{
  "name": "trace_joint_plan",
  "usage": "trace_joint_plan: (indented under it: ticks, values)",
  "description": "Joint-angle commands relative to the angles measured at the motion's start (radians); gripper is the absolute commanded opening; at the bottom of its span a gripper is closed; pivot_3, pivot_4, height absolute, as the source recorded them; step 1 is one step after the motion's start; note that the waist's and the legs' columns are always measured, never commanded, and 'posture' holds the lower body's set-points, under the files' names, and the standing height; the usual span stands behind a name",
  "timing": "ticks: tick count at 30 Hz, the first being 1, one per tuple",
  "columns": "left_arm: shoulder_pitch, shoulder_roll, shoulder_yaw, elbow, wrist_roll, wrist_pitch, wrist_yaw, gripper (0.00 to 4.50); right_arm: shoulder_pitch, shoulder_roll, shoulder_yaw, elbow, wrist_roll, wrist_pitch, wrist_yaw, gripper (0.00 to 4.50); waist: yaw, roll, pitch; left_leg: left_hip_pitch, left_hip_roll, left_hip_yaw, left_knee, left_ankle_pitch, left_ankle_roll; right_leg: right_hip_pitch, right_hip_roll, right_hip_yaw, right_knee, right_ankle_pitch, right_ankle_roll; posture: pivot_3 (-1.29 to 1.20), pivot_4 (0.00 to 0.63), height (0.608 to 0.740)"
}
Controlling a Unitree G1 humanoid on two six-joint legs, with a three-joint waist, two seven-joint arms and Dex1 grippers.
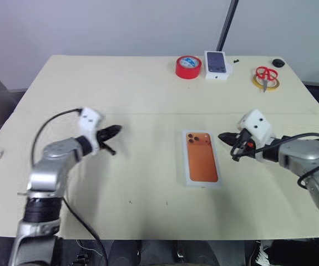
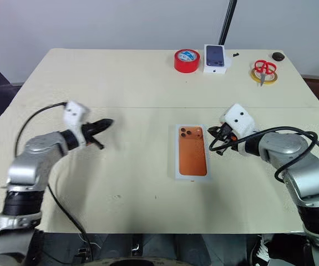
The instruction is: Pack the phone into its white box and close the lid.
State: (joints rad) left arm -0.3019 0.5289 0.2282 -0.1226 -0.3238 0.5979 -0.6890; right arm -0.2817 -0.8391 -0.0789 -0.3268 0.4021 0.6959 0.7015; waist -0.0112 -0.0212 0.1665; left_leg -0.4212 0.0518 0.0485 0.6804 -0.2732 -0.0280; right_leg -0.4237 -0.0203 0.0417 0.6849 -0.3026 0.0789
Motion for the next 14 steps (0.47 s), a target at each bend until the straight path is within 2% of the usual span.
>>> trace_joint_plan:
  ticks: [1, 5, 14]
  values:
    - [0.052, 0.043, 0.11, -0.055, -0.043, -0.03, 0.01, 0.0, -0.033, 0.044, -0.049, 0.079, 0.012, -0.064, 0.008, 0.1, 0.002, 0.0, 0.0, 0.0, 0.0, 0.0, 0.0, 0.0, 0.0, 0.0, 0.0, 0.0, 0.0, 0.0, 0.0, 0.0, 0.15, 0.725]
    - [0.135, 0.067, 0.155, -0.105, -0.048, -0.029, 0.036, 0.0, -0.074, 0.097, -0.047, 0.159, 0.009, -0.106, 0.012, 0.1, -0.001, 0.0, 0.0, 0.0, 0.0, 0.0, 0.0, 0.0, 0.0, 0.0, -0.002, 0.0, 0.0, 0.0, 0.0, 0.0, 0.15, 0.725]
    - [0.207, 0.029, 0.173, -0.214, -0.096, 0.024, 0.138, 0.0, -0.086, 0.123, -0.005, 0.201, -0.031, -0.178, 0.047, 0.1, -0.001, 0.0, 0.0, 0.0, 0.0, 0.001, 0.0, 0.0, 0.0, 0.0, -0.005, -0.001, 0.0, 0.0, 0.0, 0.0, 0.15, 0.725]
